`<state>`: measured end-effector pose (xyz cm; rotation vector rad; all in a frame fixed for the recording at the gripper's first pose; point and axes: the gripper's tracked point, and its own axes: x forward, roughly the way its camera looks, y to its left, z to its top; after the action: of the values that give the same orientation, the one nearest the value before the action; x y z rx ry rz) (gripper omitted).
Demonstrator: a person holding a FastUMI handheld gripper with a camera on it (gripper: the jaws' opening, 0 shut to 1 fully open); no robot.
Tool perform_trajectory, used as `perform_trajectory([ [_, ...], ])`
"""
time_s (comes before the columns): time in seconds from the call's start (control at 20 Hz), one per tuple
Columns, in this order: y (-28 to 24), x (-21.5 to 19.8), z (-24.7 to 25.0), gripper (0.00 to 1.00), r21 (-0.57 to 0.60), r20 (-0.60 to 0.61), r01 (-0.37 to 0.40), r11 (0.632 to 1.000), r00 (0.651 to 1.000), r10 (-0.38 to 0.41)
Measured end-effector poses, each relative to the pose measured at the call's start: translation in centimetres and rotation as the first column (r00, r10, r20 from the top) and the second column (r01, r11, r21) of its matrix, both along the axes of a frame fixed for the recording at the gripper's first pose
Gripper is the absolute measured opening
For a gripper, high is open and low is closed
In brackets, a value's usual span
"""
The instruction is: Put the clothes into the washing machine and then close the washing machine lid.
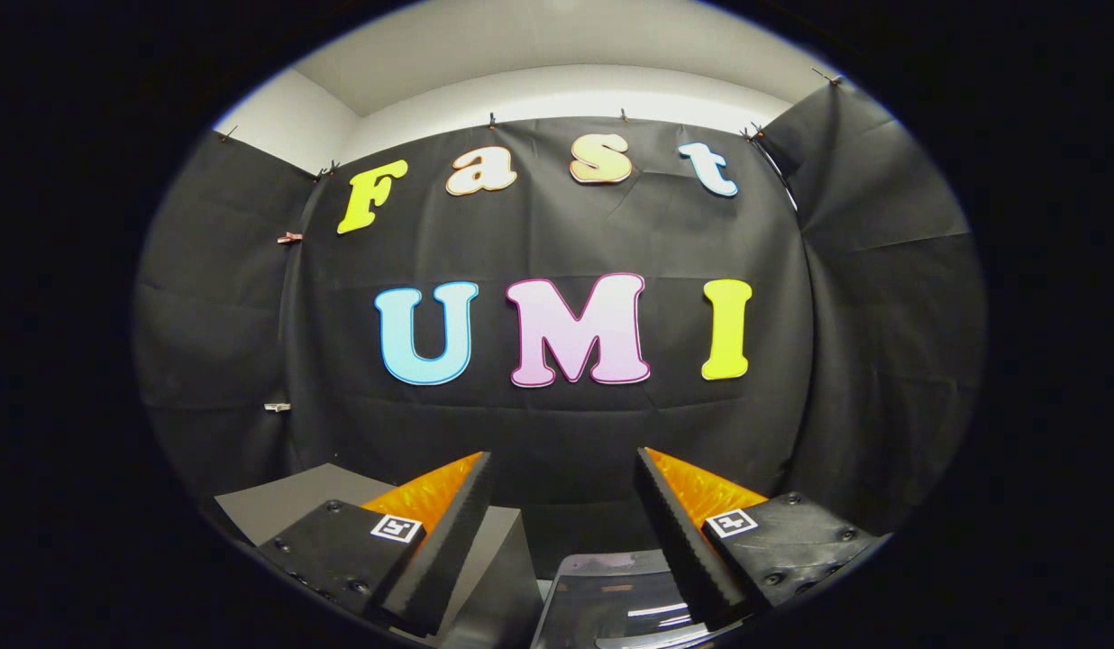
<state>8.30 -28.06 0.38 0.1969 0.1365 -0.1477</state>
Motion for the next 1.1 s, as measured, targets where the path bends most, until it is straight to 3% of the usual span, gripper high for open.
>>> perform_trajectory([
  [1.1, -0.8, -0.5, -0.5, 0.98, -0.016, -0.011, -0.001, 1.000, 1.000, 0.001],
])
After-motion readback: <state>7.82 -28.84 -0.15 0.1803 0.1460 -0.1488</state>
